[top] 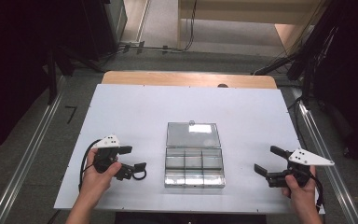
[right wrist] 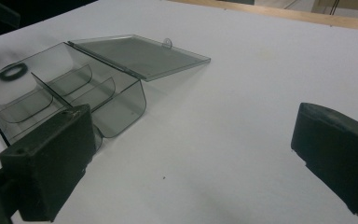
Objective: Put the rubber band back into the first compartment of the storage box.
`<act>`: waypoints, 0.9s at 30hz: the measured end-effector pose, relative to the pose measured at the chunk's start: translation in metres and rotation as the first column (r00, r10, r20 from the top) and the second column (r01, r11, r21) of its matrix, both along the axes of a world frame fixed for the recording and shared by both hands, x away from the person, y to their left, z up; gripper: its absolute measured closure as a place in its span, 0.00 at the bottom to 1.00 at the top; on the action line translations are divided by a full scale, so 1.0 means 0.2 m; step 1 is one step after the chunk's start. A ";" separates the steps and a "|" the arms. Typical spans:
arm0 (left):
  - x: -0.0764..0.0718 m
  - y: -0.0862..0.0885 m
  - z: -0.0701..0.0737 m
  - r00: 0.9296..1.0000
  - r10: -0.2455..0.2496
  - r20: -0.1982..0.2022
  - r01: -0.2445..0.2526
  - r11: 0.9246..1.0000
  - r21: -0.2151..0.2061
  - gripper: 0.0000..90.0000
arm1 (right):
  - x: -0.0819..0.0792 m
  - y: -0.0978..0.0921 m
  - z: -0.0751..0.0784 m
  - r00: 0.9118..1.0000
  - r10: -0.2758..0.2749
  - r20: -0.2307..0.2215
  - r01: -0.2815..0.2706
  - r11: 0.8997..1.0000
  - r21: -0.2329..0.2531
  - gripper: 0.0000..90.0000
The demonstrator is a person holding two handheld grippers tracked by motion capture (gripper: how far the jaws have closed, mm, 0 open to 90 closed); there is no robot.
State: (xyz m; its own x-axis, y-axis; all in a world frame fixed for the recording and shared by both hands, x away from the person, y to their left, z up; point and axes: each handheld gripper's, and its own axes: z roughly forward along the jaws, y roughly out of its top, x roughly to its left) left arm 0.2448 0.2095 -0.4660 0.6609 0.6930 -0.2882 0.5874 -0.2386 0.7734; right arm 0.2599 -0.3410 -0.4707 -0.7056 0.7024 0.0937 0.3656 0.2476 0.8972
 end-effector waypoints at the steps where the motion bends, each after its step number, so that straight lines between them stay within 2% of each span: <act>1: 0.00 0.01 0.00 1.000 0.011 0.001 -0.011 1.000 0.003 0.10 | 0.00 0.00 0.00 1.000 0.000 0.003 0.000 1.000 -0.001 0.00; 4: 0.00 0.02 0.01 1.000 0.016 0.002 -0.016 1.000 0.021 0.19 | 0.01 -0.02 -0.01 1.000 -0.004 -0.004 0.004 1.000 0.003 0.00; 9: 0.00 0.01 -0.01 1.000 -0.003 -0.010 0.004 0.998 0.065 0.36 | 0.02 -0.02 -0.03 1.000 0.002 -0.013 -0.002 1.000 0.009 0.00; 15: 0.01 -0.01 -0.03 1.000 -0.015 -0.024 0.018 0.992 0.128 0.46 | 0.03 -0.03 -0.04 1.000 0.000 -0.019 0.000 1.000 0.006 0.00; 20: 0.01 -0.02 -0.05 0.999 -0.029 -0.034 0.035 0.984 0.177 0.53 | 0.03 -0.03 -0.04 1.000 0.001 -0.020 -0.001 1.000 0.003 0.00; 23: 0.01 -0.02 -0.06 0.999 -0.038 -0.037 0.045 0.975 0.218 0.58 | 0.03 -0.03 -0.04 1.000 0.003 -0.025 -0.003 1.000 0.000 0.00; 27: 0.01 -0.03 -0.08 0.998 -0.046 -0.040 0.054 0.968 0.244 0.63 | 0.03 -0.03 -0.04 1.000 0.002 -0.026 -0.002 1.000 -0.002 0.00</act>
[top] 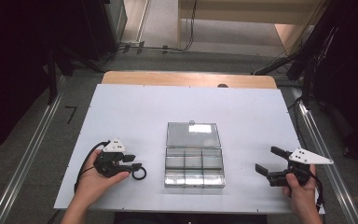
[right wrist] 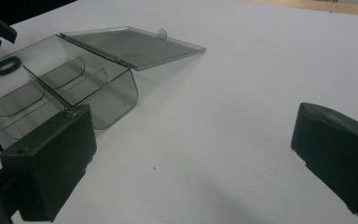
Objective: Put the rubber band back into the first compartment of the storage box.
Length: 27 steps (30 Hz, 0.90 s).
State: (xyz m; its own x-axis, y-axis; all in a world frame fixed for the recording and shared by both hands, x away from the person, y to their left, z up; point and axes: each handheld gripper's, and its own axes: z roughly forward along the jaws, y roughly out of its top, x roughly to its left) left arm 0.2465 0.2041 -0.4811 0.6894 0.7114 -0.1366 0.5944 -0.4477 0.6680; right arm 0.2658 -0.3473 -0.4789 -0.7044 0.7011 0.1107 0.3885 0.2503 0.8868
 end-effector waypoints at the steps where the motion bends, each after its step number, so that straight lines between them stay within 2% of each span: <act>1: 0.00 0.00 0.00 1.000 -0.003 -0.002 0.003 1.000 0.009 0.64 | 0.00 0.00 0.00 1.000 -0.001 0.000 0.001 1.000 0.000 0.00; 5: 0.00 -0.01 -0.01 1.000 -0.021 -0.013 0.021 0.999 0.041 0.69 | 0.00 0.00 0.00 1.000 -0.004 -0.002 0.004 1.000 -0.001 0.00; 11: 0.01 -0.01 -0.03 1.000 -0.013 -0.013 0.014 0.999 0.048 0.77 | 0.00 0.00 0.00 1.000 -0.002 -0.006 0.002 1.000 0.001 0.00; 27: 0.02 -0.04 -0.06 0.999 -0.025 -0.032 0.029 0.993 0.111 0.84 | 0.01 0.00 -0.01 1.000 -0.004 -0.012 0.004 1.000 -0.004 0.00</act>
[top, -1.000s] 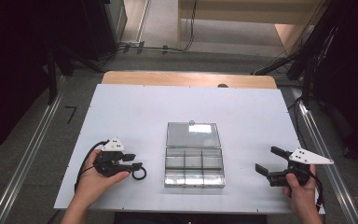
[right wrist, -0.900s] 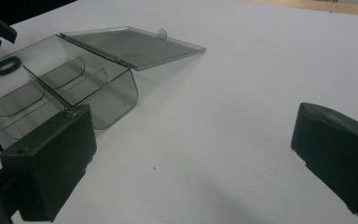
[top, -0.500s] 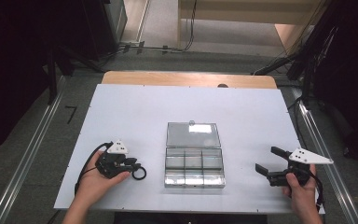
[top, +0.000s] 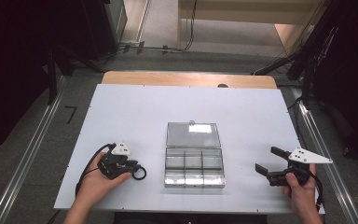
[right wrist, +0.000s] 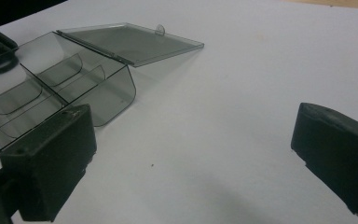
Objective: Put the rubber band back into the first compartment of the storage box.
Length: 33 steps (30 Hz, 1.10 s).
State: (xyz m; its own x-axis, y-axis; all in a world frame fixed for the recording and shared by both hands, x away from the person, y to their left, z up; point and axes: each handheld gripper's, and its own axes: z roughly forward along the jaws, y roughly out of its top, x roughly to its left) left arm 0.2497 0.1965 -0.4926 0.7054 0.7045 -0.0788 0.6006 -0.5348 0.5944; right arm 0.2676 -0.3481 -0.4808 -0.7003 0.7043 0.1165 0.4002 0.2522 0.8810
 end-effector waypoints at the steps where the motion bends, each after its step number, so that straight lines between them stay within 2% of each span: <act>1: 0.00 0.00 0.00 1.000 -0.002 -0.003 0.002 1.000 0.002 0.85 | 0.00 0.00 0.00 1.000 0.000 0.000 0.000 1.000 0.000 0.00; 10: 0.00 -0.02 -0.01 1.000 -0.001 0.005 0.001 1.000 0.029 0.88 | 0.00 0.00 0.00 1.000 -0.003 -0.005 0.003 1.000 0.000 0.00; 14: -0.01 -0.04 0.00 1.000 -0.013 0.023 0.011 0.997 0.075 0.91 | 0.00 0.00 0.00 1.000 -0.006 -0.007 0.006 1.000 -0.001 0.00; 18: -0.01 -0.05 0.00 1.000 -0.015 0.013 0.014 0.997 0.071 0.95 | 0.00 0.00 0.00 1.000 -0.003 -0.004 0.003 1.000 -0.005 0.00; 24: 0.00 -0.04 0.00 1.000 -0.013 0.004 0.013 0.998 0.061 0.97 | 0.00 0.00 0.00 1.000 -0.003 -0.003 0.003 1.000 -0.003 0.00; 26: 0.00 -0.04 0.00 1.000 -0.023 0.009 0.023 0.999 0.044 0.97 | 0.00 0.00 0.00 1.000 -0.003 -0.003 0.003 1.000 -0.004 0.00; 33: -0.01 -0.04 0.04 0.998 -0.015 0.053 0.014 1.000 0.026 0.98 | 0.00 0.00 0.00 1.000 -0.003 -0.002 0.003 1.000 -0.005 0.00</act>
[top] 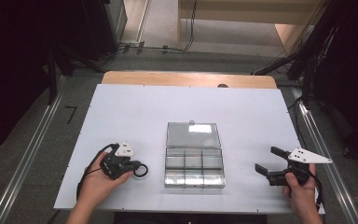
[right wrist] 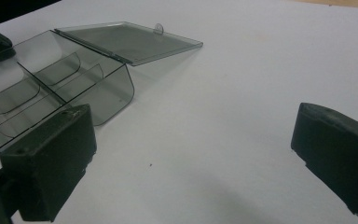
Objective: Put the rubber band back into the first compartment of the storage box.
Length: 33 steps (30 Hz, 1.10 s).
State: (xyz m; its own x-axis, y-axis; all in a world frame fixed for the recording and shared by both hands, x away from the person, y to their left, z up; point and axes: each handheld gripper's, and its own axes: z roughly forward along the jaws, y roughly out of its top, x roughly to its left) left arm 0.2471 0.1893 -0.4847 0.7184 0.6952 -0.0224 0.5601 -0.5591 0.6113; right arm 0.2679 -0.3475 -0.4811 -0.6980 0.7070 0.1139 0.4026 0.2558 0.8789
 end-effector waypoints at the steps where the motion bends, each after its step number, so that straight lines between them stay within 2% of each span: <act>1: 0.00 0.00 0.00 1.000 0.003 0.004 -0.003 1.000 -0.006 0.98 | 0.00 0.00 0.00 1.000 0.000 0.000 0.000 1.000 0.001 0.00; 10: -0.01 0.01 0.03 0.999 0.017 0.031 -0.016 0.999 -0.027 0.98 | 0.00 0.00 0.00 1.000 -0.002 -0.002 0.002 1.000 -0.001 0.00; 20: -0.01 0.02 0.09 0.997 0.045 0.065 -0.039 0.995 -0.091 0.98 | 0.00 0.00 0.00 1.000 -0.001 0.000 0.001 1.000 -0.001 0.00; 33: 0.00 0.01 0.14 0.994 0.063 0.089 -0.051 0.991 -0.126 0.98 | 0.00 0.01 0.00 1.000 0.001 -0.001 -0.001 1.000 -0.003 0.00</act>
State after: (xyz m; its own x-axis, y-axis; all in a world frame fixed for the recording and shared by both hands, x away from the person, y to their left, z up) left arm 0.2466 0.1917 -0.4574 0.6805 0.7313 -0.0460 0.5270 -0.4448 0.7242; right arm 0.2684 -0.3460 -0.4817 -0.6983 0.7069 0.1126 0.4034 0.2587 0.8777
